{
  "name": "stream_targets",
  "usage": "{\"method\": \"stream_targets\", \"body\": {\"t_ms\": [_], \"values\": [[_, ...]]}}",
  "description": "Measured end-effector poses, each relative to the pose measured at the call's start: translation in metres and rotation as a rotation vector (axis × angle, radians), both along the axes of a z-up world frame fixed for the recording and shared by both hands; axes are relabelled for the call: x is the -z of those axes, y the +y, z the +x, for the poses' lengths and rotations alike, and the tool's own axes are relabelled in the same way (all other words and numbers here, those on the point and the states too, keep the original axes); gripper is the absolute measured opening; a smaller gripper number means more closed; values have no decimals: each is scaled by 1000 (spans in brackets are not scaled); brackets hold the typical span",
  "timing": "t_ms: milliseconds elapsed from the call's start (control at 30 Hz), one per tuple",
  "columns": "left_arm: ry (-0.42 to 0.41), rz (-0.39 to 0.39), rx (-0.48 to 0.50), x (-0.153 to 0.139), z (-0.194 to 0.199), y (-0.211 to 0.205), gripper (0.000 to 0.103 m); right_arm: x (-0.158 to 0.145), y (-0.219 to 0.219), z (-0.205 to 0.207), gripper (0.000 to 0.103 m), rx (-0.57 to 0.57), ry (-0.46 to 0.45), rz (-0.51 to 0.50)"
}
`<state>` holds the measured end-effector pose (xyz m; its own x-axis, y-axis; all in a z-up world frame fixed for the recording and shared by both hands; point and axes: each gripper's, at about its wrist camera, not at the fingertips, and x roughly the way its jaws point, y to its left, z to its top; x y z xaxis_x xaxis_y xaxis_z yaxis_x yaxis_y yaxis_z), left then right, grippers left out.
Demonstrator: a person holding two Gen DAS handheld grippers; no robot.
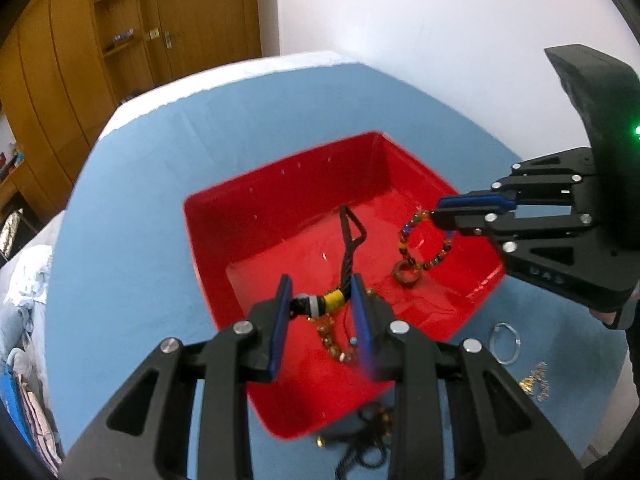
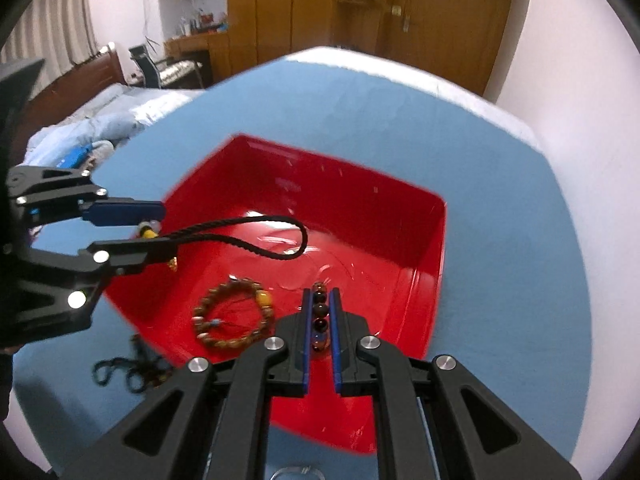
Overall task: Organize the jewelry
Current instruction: 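Carry the cord keychain and multicolour bracelet in both grippers into the red box, then open both grippers to release the keychain and bracelet in the box, then move left gripper toward silver bangle while right gripper moves toward chain pendant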
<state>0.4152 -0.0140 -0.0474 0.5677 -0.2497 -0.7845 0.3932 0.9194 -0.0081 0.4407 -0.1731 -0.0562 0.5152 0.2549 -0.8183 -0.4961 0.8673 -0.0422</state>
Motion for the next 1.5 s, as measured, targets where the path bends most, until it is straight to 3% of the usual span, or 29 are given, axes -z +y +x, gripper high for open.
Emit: {"method": "stream_targets", "body": {"t_ms": [300, 400, 467, 667, 733, 833, 967, 1133, 1200, 1500], "values": [[76, 17, 12, 39, 23, -5, 30, 32, -3, 18, 8, 10, 41, -34], [83, 20, -5, 43, 28, -5, 34, 35, -1, 21, 18, 9, 46, -40], [77, 22, -17, 43, 29, -6, 43, 35, -1, 20, 27, 14, 43, -40], [44, 33, -30, 36, 19, -1, 66, 24, -12, 11, 32, 32, 6, -32], [31, 28, -33, 29, 11, 2, 68, 17, -19, 4, 33, 39, -6, -20], [-3, 28, -38, 14, -11, 8, 71, 2, -27, -15, 36, 51, -34, -3], [-54, 26, -36, -5, -57, 17, 78, -16, -44, -49, 47, 68, -82, 22], [-74, 10, -35, -11, -112, 24, 84, -27, -61, -107, 50, 86, -116, 54], [-72, 7, -31, -7, -135, 25, 85, -27, -70, -126, 56, 101, -121, 64], [-22, -46, -42, 19, -212, 26, 85, 5, -99, -199, 56, 168, -67, 74]]}}
